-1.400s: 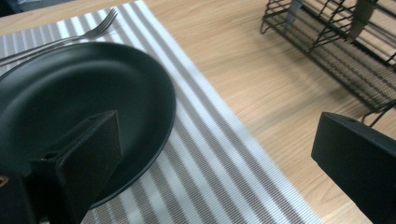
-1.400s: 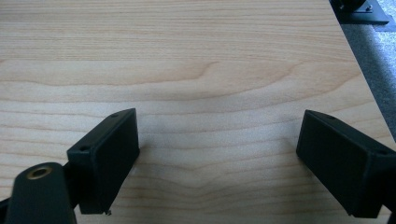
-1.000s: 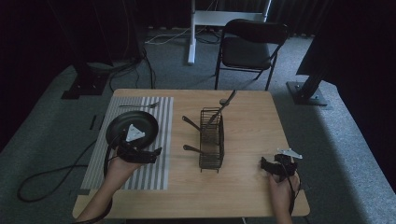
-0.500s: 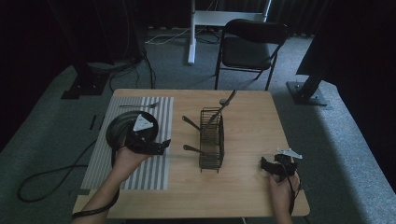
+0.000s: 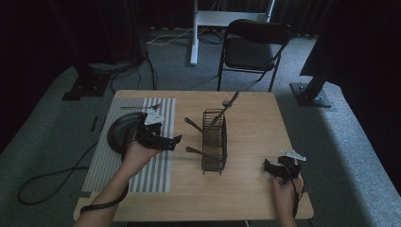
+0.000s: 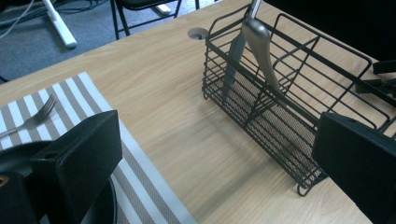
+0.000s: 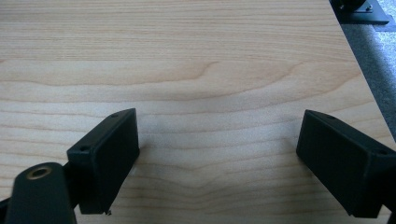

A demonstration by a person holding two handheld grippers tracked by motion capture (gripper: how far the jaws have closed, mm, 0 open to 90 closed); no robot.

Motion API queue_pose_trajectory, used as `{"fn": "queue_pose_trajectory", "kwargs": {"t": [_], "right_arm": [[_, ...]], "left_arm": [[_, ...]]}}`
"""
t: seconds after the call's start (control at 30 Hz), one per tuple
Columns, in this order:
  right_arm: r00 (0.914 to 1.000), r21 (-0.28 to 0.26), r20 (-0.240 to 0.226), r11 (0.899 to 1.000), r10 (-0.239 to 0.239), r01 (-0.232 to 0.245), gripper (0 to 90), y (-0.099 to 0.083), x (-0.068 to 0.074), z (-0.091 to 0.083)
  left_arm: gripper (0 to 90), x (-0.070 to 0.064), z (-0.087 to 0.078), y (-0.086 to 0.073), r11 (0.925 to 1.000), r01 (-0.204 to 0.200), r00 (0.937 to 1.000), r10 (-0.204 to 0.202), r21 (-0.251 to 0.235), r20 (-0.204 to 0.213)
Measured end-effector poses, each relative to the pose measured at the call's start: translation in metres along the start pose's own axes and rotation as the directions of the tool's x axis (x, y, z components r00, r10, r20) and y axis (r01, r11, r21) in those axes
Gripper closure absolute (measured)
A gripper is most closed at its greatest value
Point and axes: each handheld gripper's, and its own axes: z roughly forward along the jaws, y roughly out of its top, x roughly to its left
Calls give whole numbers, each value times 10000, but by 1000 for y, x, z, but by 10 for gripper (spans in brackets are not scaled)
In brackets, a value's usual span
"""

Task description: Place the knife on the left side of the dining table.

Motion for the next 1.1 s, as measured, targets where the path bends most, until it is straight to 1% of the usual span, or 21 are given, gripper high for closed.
{"fn": "queue_pose_trajectory", "kwargs": {"t": [0.07,0.1,0.2,0.23,0.3,0.4,0.5,0.53,0.57,0.6,0.63,0.7,0.73,0.77,0.87,0.9,0.97,1.0,1.03,1.07,1.1], "right_arm": [[10000,3,4,10000,-3,3,121,0,0,0],[10000,3,4,10000,-3,3,121,0,0,0],[10000,4,4,10000,-2,2,121,0,0,0],[10000,3,0,10000,-1,1,121,0,0,0],[10000,0,-1,10000,-10,10,121,0,0,0],[10000,1,1,10000,-6,6,121,0,0,0],[10000,5,3,10000,2,-2,121,0,0,0],[10000,6,-1,10000,9,-9,121,0,0,0],[10000,6,-1,10000,9,-9,121,0,0,0],[10000,7,-3,10000,8,-8,121,0,0,0],[10000,6,-3,10000,5,-5,121,0,0,0],[10000,1,-2,10000,0,0,121,0,0,0],[10000,3,-1,10000,0,0,121,0,0,0],[10000,1,-1,10000,0,0,121,0,0,0],[10000,2,-3,10000,-5,5,121,0,0,0],[10000,0,-2,10000,-7,7,121,0,0,0],[10000,-1,0,10000,-9,9,121,0,0,0],[10000,-1,0,10000,-9,9,121,0,0,0],[10000,0,1,10000,-8,8,121,0,0,0],[10000,0,1,10000,-8,8,121,0,0,0],[10000,1,0,10000,-7,7,121,0,0,0]], "left_arm": [[21,-2,5,8,10000,18,10000,-18,-11,-16],[21,-2,5,8,10000,18,10000,-18,-11,-16],[34,-5,8,15,10000,-28,9999,28,-20,129],[42,-5,10,18,9999,109,9996,-107,-68,256],[42,-6,14,22,10000,27,9998,-27,4,216],[53,-5,17,26,9997,231,9994,-230,-46,256],[92,-3,20,31,9996,282,9992,-279,-89,299],[183,-2,21,32,9993,373,9986,-371,-59,371],[183,-2,22,34,9992,387,9980,-386,-23,500],[218,-2,23,34,9993,380,9982,-378,-36,456],[299,-3,24,35,9991,411,9984,-410,-38,380],[370,-2,25,36,9991,425,9979,-423,-28,483],[370,-3,27,37,9991,412,9974,-414,51,587],[474,-2,30,37,9980,621,9934,-626,80,963],[529,-2,33,37,9979,620,9917,-637,189,1118],[562,-1,35,37,9971,744,9876,-762,186,1375],[605,-1,36,37,9965,810,9869,-829,190,1384],[605,-1,37,37,9966,804,9871,-824,202,1372],[677,0,38,38,9956,934,9804,-941,123,1731],[690,0,38,38,9956,934,9804,-941,123,1731],[729,-2,37,38,9968,789,9798,-794,101,1835]]}}
